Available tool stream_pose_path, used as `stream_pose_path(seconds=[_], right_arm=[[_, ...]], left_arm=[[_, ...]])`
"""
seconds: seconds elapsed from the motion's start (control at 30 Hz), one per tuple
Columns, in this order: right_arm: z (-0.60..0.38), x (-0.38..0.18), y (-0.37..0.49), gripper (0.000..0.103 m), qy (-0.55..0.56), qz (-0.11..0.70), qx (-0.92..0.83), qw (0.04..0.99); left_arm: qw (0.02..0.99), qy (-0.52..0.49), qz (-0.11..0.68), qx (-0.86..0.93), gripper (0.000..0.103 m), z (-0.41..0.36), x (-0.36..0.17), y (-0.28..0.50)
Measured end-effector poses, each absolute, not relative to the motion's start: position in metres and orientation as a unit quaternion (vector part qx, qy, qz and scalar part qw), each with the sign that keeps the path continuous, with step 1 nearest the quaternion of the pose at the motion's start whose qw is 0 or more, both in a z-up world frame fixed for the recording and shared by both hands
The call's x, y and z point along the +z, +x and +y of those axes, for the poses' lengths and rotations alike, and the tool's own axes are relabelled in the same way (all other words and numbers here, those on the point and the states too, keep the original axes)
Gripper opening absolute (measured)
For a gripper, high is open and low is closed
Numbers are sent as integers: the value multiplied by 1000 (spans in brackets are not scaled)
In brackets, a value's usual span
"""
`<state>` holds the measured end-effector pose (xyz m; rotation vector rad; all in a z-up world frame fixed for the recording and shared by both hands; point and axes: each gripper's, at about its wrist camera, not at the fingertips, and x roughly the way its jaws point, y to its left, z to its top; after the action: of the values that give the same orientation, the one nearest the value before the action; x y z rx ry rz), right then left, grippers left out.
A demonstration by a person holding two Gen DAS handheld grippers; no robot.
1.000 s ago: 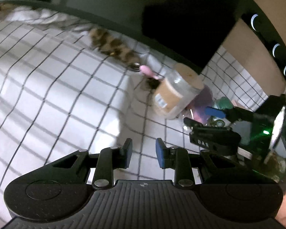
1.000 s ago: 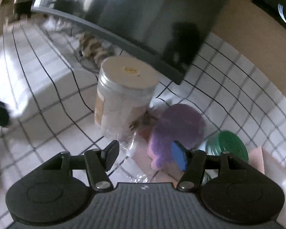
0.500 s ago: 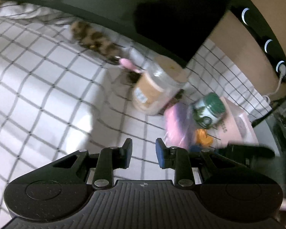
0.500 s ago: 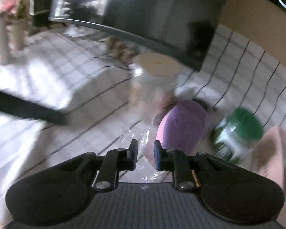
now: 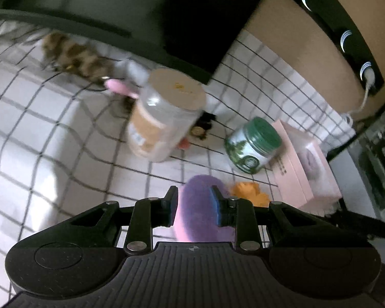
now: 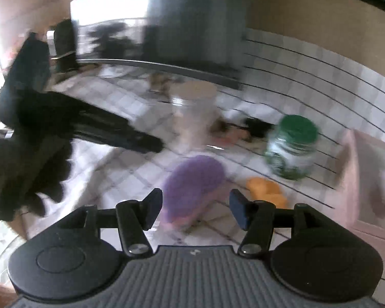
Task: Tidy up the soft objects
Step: 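Grasp the purple wrapped sponge with the left gripper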
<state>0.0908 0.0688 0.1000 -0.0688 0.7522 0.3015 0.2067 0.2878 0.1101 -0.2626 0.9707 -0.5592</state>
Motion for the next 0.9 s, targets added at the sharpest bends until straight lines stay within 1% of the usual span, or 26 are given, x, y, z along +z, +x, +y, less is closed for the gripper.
stream_pose_path(seconds=[0.13,0.23,0.27,0.3,0.33,0.4,0.43,0.47,0.5,0.53,0.57,0.63,0.67,0.7,0.77,0.8,0.9], right_arm=[[56,88,92,58,-54,386,96,916],[41,76,84,58,-67,402,73,910],[34,72,80,58,-63,409,70,907],[29,68,78,58,-60,415,66,906],[23,64,75,58,-59,419,61,904],[13,55,73,58,-56,426,52,901],[7,50,71,58,-51,431,48,900],[3,45,70,58,-45,435,47,898],[-1,41,69,58,-36,440,45,896],[-5,36,69,59,-27,446,44,894],[-7,33,67,60,-20,451,44,891],[-7,28,63,66,-16,439,46,897],[-6,27,61,67,-20,434,48,899],[-5,26,60,71,-24,431,51,901],[-3,23,58,75,-26,422,54,905],[-2,22,56,76,-26,418,54,907],[0,20,53,80,-23,408,54,911]], left_arm=[[845,-53,445,-290,30,249,115,196],[852,61,440,-278,30,212,104,186],[844,85,449,-279,30,203,97,183],[838,92,455,-286,36,199,91,181],[842,100,439,-297,42,194,90,175],[836,108,441,-309,66,187,89,171],[833,109,444,-313,71,185,88,171],[829,108,447,-318,81,182,87,172],[827,108,450,-321,87,179,86,172],[825,112,451,-321,89,176,85,171],[826,117,451,-318,90,172,84,170],[832,108,448,-310,88,172,89,168],[839,91,444,-303,85,176,93,169],[847,84,437,-290,83,179,98,169],[868,98,424,-238,83,187,102,172],[870,101,427,-224,83,192,101,174],[857,75,471,-196,83,204,89,190]])
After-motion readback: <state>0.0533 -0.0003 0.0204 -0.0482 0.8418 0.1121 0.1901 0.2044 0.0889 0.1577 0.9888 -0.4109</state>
